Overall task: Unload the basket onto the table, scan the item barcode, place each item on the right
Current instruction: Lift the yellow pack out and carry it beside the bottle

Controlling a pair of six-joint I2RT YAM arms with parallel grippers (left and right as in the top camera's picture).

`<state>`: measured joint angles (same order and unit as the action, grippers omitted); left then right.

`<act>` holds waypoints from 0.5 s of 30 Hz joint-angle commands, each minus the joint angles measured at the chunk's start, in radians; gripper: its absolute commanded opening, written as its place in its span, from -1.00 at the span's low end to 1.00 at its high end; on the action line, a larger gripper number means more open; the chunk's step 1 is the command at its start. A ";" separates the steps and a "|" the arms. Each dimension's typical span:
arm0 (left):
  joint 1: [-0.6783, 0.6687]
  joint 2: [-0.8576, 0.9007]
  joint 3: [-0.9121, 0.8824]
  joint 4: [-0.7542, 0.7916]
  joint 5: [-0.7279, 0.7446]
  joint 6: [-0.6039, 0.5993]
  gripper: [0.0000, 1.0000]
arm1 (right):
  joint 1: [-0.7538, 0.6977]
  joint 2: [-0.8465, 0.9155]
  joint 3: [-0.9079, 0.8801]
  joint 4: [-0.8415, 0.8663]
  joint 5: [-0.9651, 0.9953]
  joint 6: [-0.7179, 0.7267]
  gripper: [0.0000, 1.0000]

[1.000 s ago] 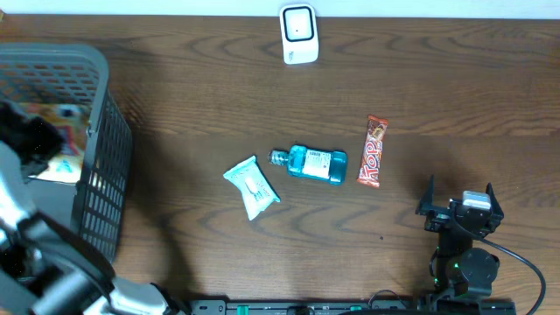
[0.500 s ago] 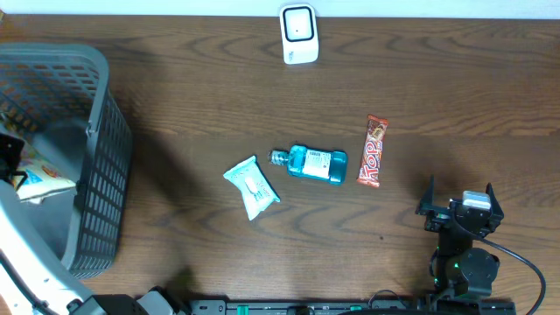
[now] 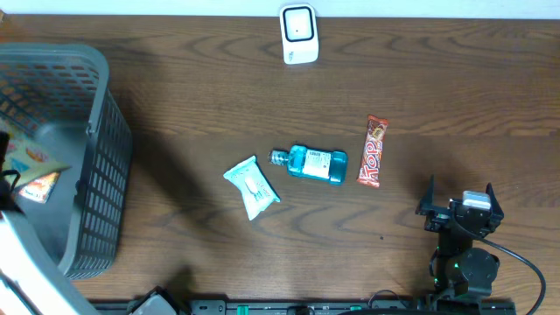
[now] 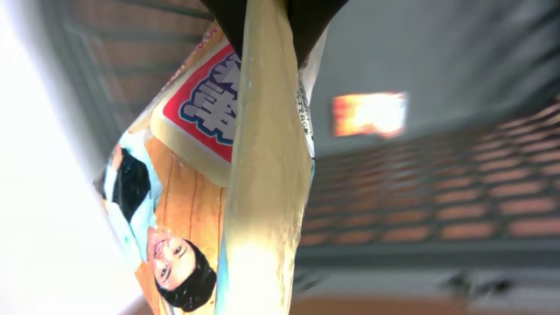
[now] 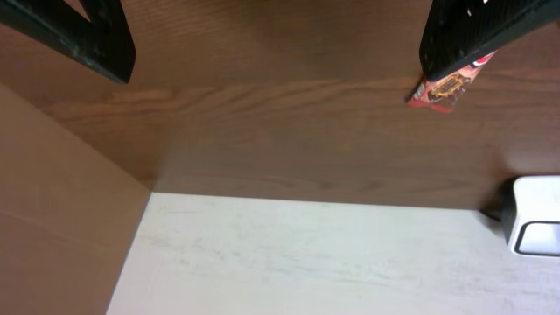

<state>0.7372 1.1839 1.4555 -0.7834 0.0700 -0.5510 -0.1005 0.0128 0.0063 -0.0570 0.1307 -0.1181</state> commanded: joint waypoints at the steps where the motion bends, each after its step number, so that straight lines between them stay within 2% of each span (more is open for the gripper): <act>1: -0.017 -0.111 0.017 0.071 0.348 0.000 -0.85 | 0.004 -0.002 -0.001 -0.003 0.005 -0.010 0.98; 4: -0.080 -0.172 0.017 0.149 0.523 0.000 -0.86 | 0.004 -0.002 -0.001 -0.003 0.006 -0.010 0.98; 7: -0.207 -0.207 0.017 0.176 0.586 0.029 -0.85 | 0.004 -0.002 -0.001 -0.003 0.005 -0.010 0.99; 11: -0.452 -0.203 -0.005 0.164 0.611 0.149 -0.86 | 0.004 -0.002 -0.001 -0.003 0.005 -0.010 0.98; 12: -0.565 -0.188 -0.028 0.164 0.611 0.200 -0.85 | 0.004 -0.002 -0.001 -0.003 0.005 -0.010 0.98; 15: -0.761 -0.135 -0.073 0.164 0.610 0.273 -0.86 | 0.004 -0.002 -0.001 -0.003 0.005 -0.010 0.98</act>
<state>0.1665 0.9943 1.4326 -0.6231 0.6220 -0.4152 -0.1005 0.0128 0.0063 -0.0566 0.1303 -0.1181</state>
